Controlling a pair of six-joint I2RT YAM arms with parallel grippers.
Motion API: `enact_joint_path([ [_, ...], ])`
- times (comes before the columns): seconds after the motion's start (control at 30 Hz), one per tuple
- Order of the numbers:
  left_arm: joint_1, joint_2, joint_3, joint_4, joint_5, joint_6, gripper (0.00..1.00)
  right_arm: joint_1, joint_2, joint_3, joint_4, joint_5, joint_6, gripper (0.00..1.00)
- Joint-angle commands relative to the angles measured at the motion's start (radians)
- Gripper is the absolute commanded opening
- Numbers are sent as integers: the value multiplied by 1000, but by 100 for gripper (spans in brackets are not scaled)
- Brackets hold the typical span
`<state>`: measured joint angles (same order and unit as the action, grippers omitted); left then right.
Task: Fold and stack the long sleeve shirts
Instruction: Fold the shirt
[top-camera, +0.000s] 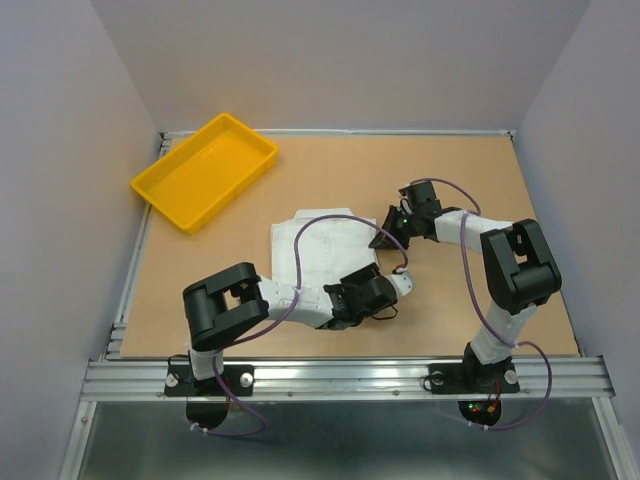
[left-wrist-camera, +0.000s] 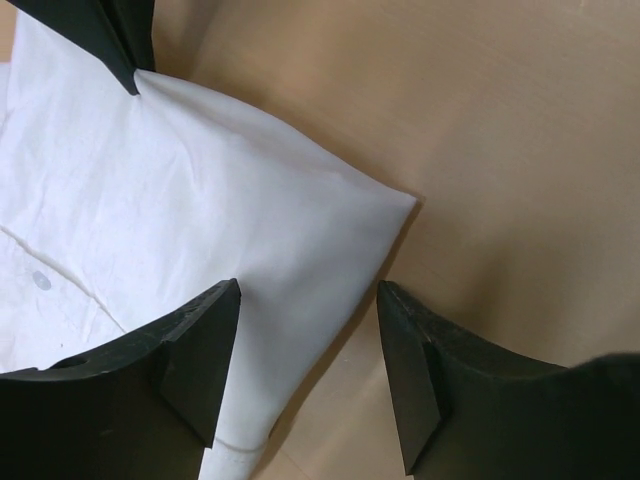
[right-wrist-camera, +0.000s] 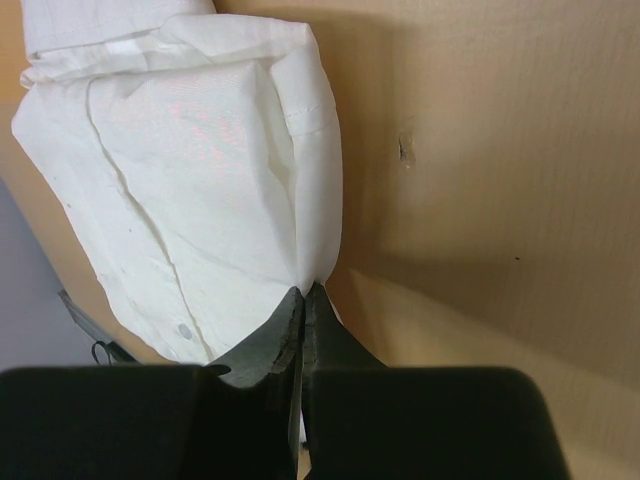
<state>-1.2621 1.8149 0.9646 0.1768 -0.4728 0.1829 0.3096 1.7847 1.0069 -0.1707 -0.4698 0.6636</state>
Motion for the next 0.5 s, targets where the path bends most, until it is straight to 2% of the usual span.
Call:
enact_joint_path([
  [0.0,-13,12,29,41,-67,17,66,3,-45,56,34,-27,11,1],
  [0.07,-14,23,28,41,-69,13,62,3,-45,56,34,-27,16,0],
  [0.13,-14,30,26,44,-72,1,51,3,-45,56,34,-27,22,1],
  [0.17,-14,31,23,44,-72,-5,44,3,-45,56,34,-26,24,1],
  [0.2,-13,29,22,44,-69,-11,30,3,-47,58,34,-20,31,1],
  [0.23,-14,26,22,44,-66,-16,24,2,-48,56,36,-13,34,1],
  [0.4,-14,-15,8,43,-49,-37,4,3,-45,65,36,7,50,1],
  [0.47,-14,-38,0,38,-41,-57,0,0,-38,79,36,7,57,5],
])
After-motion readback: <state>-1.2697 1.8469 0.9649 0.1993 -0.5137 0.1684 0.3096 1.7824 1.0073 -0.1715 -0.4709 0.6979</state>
